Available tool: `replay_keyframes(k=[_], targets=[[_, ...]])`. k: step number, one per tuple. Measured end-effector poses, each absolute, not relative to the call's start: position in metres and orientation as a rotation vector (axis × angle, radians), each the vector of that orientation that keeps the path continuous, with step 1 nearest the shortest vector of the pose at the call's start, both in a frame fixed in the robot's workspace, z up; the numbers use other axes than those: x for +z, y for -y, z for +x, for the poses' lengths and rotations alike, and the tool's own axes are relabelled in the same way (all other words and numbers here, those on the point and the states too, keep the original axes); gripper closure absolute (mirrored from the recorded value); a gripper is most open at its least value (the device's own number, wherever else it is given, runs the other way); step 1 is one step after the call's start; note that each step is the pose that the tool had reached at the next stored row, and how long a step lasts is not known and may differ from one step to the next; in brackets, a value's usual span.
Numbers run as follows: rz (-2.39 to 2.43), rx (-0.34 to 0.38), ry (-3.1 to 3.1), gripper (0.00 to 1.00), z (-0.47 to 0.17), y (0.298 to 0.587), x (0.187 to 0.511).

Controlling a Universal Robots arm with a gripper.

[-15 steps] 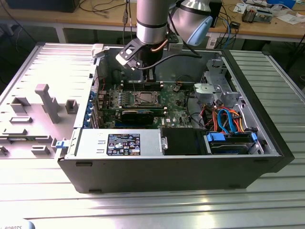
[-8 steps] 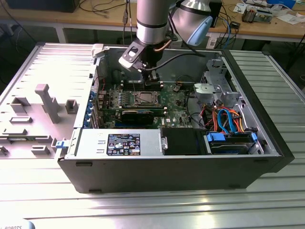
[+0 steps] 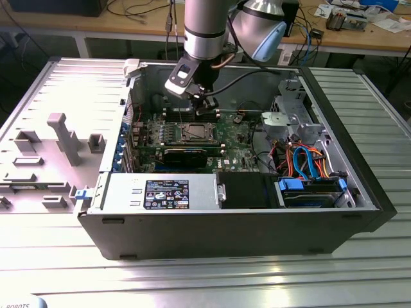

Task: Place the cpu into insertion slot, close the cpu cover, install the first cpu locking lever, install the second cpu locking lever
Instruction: 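Install the first cpu locking lever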

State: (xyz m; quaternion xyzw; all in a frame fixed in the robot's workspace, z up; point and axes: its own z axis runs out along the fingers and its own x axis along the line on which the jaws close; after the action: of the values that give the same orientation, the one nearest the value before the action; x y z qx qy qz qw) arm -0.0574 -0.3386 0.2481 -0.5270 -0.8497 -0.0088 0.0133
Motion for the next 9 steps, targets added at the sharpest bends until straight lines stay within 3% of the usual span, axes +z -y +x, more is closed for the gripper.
replay_keyframes(k=[9], targets=[[-1.434, -0.024, 2.764, 0.89, -0.0575, 0.3386, 0.2481]])
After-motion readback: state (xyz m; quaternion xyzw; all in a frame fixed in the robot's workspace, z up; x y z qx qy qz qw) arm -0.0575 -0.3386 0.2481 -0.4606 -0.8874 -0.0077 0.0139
